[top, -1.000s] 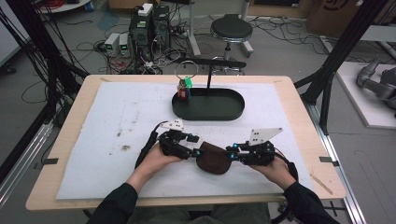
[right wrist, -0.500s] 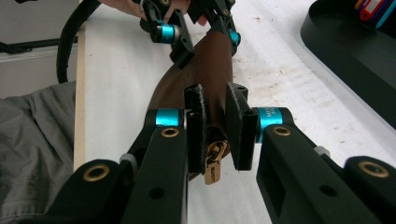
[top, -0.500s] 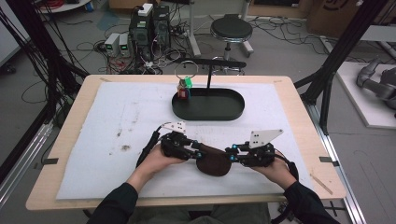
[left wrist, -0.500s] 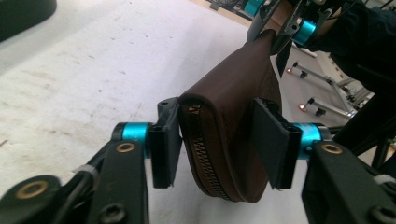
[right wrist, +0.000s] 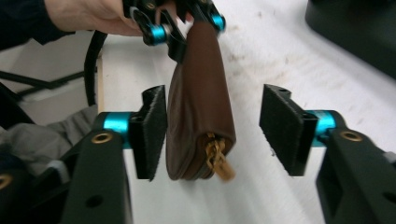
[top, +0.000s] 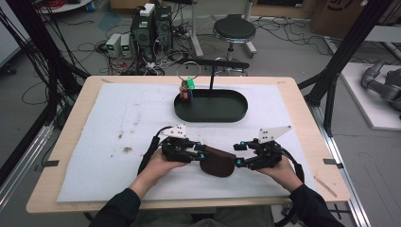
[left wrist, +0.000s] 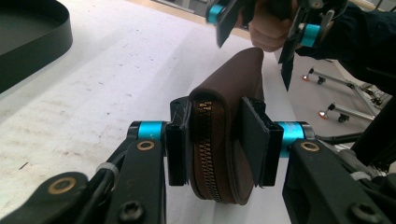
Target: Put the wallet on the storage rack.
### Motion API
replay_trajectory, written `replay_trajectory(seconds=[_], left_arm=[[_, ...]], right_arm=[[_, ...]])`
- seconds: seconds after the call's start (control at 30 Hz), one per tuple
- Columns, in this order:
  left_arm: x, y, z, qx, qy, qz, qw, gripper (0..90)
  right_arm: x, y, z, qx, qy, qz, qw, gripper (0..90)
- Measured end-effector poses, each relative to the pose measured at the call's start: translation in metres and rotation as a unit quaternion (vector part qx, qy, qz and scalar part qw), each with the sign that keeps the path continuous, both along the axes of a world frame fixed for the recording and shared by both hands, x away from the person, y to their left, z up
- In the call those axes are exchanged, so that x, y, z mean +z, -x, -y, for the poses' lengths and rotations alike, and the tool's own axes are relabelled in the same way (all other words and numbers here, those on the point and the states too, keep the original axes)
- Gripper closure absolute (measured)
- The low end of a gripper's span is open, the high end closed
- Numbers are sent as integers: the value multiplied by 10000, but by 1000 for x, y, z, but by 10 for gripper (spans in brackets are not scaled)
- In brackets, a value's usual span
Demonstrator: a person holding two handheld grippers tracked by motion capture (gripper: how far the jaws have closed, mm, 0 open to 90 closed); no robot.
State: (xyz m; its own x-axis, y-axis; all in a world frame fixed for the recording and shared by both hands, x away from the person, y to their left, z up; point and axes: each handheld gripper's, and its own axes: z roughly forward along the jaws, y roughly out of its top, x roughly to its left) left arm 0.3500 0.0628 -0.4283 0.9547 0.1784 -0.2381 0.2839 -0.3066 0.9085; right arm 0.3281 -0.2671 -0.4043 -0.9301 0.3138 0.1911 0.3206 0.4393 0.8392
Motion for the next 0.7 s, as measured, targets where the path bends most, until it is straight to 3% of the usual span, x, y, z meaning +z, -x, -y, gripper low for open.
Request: replay_trajectory(seconds=[0.13, 0.27, 0.37, 0.43, 0.53, 0.7], left_arm=[[0, 2, 0, 12, 1, 72, 10000, 647], [1, 4, -1, 27, 24, 109, 9999, 650], [1, 5, -1, 54, 80, 113, 9999, 654], [1, 5, -1, 42, 87, 110, 9999, 657], [1, 6, -2, 15, 106, 200, 9997, 660], [6, 9, -4, 41, 196, 242, 9995, 634]], right_arm=[[-10, -2, -4, 3, 76, -408, 9991, 373], [-17, -1, -14, 90, 282, -544, 9981, 392], [-21, -1, -19, 161, 364, -602, 9974, 448], [-22, -1, -21, 217, 404, -603, 9971, 556], [-22, -2, -21, 242, 400, -587, 9972, 626], [-18, -1, -19, 360, 272, -516, 9976, 680]])
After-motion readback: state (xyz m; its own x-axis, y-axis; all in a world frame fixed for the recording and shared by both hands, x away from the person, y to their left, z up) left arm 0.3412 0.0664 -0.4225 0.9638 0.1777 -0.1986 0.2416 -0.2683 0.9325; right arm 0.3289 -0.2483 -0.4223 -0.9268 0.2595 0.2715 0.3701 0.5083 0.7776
